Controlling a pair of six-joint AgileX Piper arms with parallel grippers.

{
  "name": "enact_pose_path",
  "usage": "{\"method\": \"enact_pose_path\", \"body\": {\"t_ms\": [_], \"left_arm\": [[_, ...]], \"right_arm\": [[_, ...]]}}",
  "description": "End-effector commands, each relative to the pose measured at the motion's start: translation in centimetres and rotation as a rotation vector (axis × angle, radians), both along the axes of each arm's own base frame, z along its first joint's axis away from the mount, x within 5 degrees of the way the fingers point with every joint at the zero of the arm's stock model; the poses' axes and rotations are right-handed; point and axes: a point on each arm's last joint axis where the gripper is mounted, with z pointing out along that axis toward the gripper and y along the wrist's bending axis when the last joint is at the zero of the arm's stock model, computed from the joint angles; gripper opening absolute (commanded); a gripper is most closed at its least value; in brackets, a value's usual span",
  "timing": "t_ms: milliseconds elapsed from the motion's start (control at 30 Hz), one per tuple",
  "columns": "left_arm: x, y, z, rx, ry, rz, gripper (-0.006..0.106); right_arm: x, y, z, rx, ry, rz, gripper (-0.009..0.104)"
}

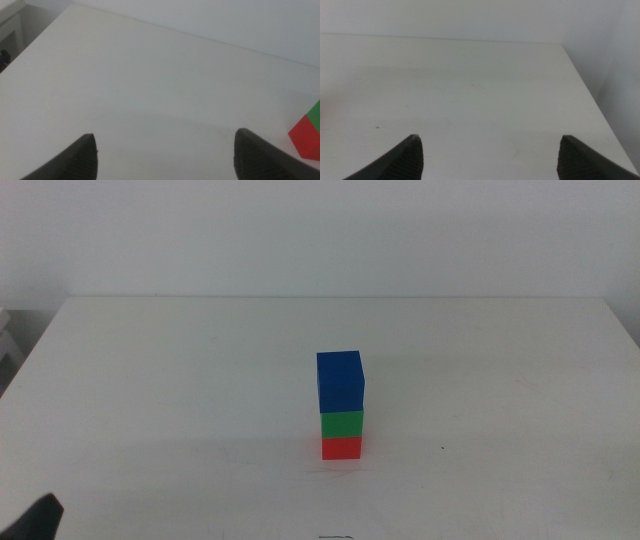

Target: Stack red cubes first, then green, then blue cubes in a specific spot.

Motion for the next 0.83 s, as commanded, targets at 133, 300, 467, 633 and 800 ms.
{"method": "enact_pose_path", "body": {"t_ms": [133, 300, 467, 633, 800], "left_arm": [[-0.5, 0.1, -0.4, -0.019, -0.146, 0.011, 0.094], [-0.3, 0.1, -1.3, -0.004, -0.137, 0.014, 0.094], [-0.3, 0.3, -1.3, 0.089, -0.143, 0.017, 0.094], [-0.3, 0.4, -1.3, 0.144, -0.144, 0.018, 0.094], [-0.3, 0.4, -1.3, 0.143, -0.144, 0.018, 0.094]], "right_arm": [[-0.7, -0.3, -1.2, -0.003, -0.134, -0.058, 0.092], [-0.6, -0.3, -1.7, -0.007, -0.114, -0.059, 0.092], [-0.6, -0.3, -1.7, -0.007, -0.115, -0.059, 0.092], [-0.6, -0.3, -1.7, -0.009, -0.114, -0.059, 0.092], [-0.6, -0.3, -1.7, -0.009, -0.114, -0.059, 0.092]]}}
